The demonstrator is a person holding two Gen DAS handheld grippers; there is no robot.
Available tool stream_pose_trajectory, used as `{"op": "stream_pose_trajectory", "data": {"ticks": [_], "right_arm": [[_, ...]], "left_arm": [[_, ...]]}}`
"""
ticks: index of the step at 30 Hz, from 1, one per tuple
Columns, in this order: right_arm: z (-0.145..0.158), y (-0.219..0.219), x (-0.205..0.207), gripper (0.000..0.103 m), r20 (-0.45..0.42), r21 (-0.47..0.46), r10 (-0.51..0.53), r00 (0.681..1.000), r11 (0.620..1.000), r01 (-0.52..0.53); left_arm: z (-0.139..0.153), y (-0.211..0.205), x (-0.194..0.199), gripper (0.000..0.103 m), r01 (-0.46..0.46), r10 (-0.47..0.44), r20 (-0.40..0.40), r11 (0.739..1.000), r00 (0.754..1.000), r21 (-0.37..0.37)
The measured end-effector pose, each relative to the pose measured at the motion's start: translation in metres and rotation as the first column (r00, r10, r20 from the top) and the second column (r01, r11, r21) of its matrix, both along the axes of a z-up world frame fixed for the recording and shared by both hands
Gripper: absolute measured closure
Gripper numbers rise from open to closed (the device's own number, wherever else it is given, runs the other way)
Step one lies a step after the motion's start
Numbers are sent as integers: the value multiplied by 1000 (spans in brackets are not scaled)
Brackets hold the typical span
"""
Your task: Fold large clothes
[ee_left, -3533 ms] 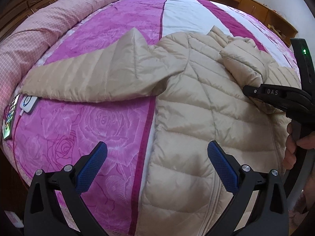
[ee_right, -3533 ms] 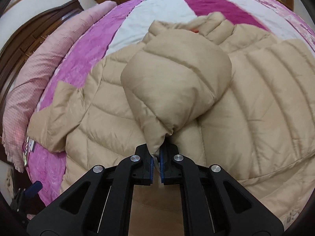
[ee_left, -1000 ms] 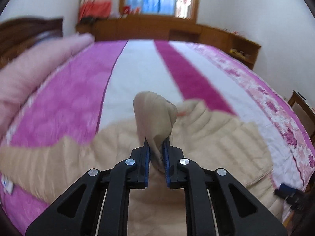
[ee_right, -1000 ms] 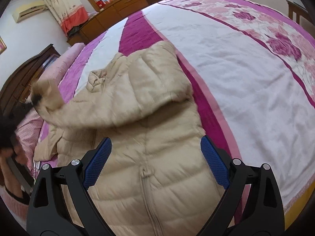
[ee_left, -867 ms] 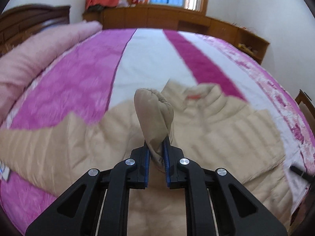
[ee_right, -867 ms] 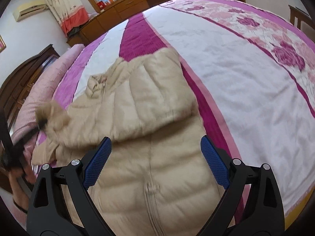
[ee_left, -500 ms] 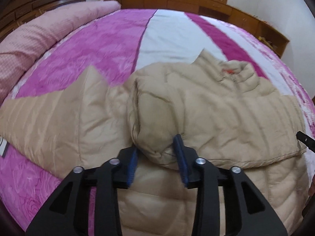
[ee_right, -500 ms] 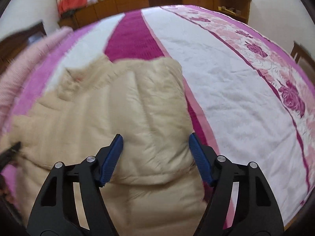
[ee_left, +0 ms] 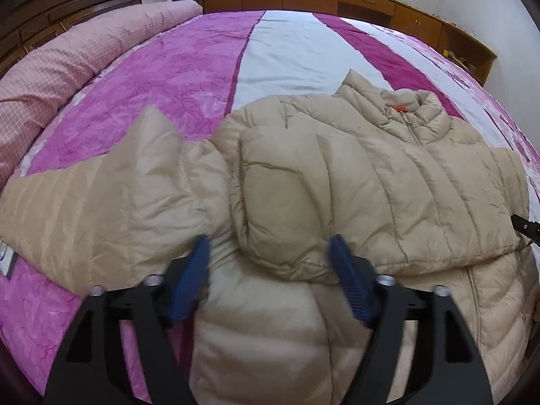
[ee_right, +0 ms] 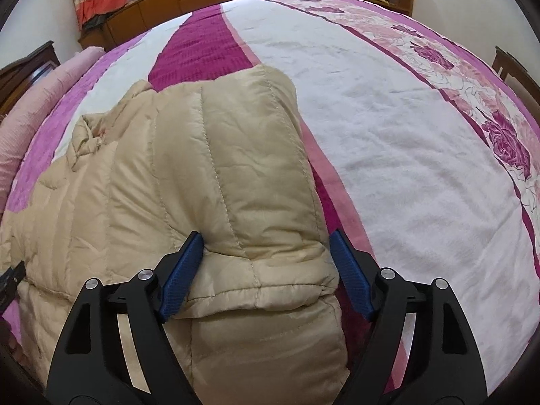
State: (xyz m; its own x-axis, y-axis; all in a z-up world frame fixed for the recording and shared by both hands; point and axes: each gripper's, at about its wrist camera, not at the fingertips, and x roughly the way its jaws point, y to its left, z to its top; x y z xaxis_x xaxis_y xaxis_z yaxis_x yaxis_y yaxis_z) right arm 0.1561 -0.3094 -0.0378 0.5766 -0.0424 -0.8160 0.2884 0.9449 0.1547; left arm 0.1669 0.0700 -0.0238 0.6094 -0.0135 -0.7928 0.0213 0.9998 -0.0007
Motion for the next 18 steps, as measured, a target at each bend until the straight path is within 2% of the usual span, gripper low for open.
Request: {"op": "stream_pose_trajectory", "data": {"ticks": [3,10,18], "right_arm": [[13,0,-15,25,24,21,4,1000,1000,-4],[41,19,-61,21,86,48,53,995,997,-57],[54,57,-106,17,87,51,110,990,992,-115]], "left_arm": [[9,7,-13,20,2,-2,13,1000,1000,3],[19,37,-36,20,-54,54,4,997,999,-49],[24,80,-55,20,-115,116,8,991,993,-66]]}}
